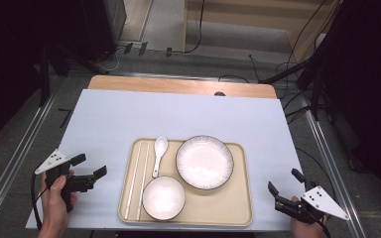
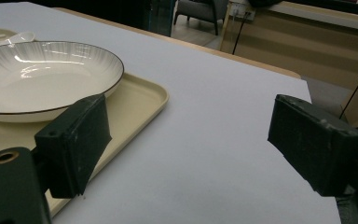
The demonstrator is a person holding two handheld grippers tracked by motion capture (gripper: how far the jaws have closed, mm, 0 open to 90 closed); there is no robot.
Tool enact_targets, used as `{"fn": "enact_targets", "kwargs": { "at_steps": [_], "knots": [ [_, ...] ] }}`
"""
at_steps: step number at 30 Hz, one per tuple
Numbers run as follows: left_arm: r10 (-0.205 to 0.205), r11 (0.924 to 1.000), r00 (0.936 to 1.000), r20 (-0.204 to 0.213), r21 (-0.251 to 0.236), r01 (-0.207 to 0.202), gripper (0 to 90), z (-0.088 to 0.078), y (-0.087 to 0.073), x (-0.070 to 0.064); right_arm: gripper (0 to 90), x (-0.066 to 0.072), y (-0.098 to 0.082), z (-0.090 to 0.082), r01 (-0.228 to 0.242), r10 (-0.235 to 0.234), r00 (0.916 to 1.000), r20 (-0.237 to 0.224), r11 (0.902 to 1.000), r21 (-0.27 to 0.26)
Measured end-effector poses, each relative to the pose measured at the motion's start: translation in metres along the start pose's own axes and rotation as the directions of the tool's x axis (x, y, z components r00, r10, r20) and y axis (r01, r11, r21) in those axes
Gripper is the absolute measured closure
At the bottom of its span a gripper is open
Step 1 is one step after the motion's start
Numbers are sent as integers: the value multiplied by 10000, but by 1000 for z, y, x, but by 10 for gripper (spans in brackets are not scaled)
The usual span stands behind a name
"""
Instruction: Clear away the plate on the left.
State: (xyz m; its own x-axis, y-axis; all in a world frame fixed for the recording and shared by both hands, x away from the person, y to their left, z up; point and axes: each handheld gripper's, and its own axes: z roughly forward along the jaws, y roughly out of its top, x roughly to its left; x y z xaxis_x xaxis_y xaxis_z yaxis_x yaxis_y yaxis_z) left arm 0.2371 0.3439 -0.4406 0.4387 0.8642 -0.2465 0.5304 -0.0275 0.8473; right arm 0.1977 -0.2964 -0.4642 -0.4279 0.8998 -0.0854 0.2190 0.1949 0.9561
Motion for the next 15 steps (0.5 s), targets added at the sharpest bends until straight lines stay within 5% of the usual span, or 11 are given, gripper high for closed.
{"fn": "enact_targets", "kwargs": {
  "at_steps": [15],
  "knots": [
    [158,9997,9983,-554,-171,-168,0,-30,-14,20,130,-4,-2,2,-45,44,9999,113,9999,105]
  ]
}}
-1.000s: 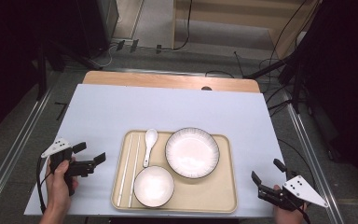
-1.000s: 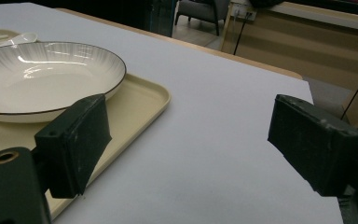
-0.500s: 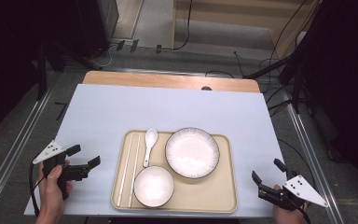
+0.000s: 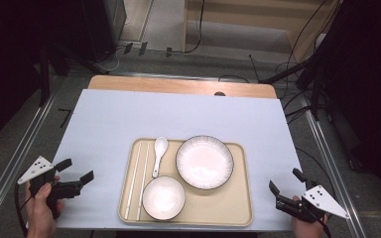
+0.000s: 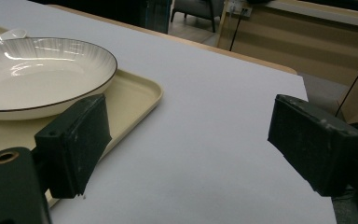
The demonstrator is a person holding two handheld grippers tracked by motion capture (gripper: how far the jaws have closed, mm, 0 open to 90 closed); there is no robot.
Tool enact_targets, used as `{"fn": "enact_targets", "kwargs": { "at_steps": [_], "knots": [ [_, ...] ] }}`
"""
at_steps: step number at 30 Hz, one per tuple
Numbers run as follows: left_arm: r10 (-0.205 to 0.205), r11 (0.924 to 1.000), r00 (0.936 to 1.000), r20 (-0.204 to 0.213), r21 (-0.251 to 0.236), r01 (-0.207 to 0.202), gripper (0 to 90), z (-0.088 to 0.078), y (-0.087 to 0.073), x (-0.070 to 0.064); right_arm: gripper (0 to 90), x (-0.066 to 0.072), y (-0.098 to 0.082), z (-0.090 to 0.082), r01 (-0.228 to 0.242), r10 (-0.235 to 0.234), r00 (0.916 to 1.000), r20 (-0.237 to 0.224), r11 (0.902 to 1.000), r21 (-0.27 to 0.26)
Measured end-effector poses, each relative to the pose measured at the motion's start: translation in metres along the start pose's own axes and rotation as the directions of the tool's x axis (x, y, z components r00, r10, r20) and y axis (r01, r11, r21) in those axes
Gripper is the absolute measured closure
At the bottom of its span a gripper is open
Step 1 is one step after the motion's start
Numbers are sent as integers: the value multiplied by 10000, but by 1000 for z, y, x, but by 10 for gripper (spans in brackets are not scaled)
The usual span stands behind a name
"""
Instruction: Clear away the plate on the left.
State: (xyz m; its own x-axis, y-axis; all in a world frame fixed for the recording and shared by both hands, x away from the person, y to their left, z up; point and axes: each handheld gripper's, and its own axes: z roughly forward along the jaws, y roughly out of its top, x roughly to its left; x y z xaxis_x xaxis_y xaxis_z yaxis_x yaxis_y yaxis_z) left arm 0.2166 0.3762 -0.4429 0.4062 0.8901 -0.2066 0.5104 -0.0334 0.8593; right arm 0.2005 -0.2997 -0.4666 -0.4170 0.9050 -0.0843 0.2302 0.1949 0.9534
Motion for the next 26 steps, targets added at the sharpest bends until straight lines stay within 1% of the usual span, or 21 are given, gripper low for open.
{"fn": "enact_targets", "kwargs": {
  "at_steps": [1,3,5,6,10,12,16,18,21,22,24,26],
  "knots": [
    [63,10000,9999,-91,-48,-63,0,-4,0,2,130,0,0,0,7,-7,10000,2,10000,14],
    [-70,9995,10000,-19,-310,69,0,-11,1,7,130,0,0,0,37,-37,10000,-23,10000,11],
    [-70,9991,9999,-126,-417,65,0,-15,1,11,130,0,0,-1,1,-1,10000,-15,10000,14],
    [-113,9988,9999,-128,-483,106,0,-16,0,12,130,0,0,-1,-24,24,10000,-1,10000,-1],
    [-198,9987,9997,-127,-470,192,0,-16,-3,14,130,-1,0,-2,-19,19,10000,78,10000,-34],
    [-329,9980,9995,-27,-532,327,0,-16,-3,17,130,-2,0,-4,-38,39,9999,137,10000,-39],
    [-435,9973,9990,-114,-592,427,0,-18,-5,21,130,-4,0,-7,-136,139,9995,293,9998,-107],
    [-466,9972,9988,-159,-595,456,0,-19,-5,21,130,-6,0,-7,-216,219,9992,327,9997,-108],
    [-427,9974,9990,-105,-583,420,0,-17,-4,19,130,-5,-1,-6,-146,146,9993,351,9999,-23],
    [-393,9977,9992,-91,-557,388,0,-17,-4,19,130,-5,-1,-5,-85,85,9987,496,10000,-4],
    [-385,9979,9992,-104,-516,379,0,-15,-4,17,130,-6,-1,-5,-115,104,9952,974,9999,103],
    [-326,9983,9994,-61,-487,323,0,-14,-4,17,130,-8,-2,-6,-264,249,9934,1123,9996,114]
  ]
}}
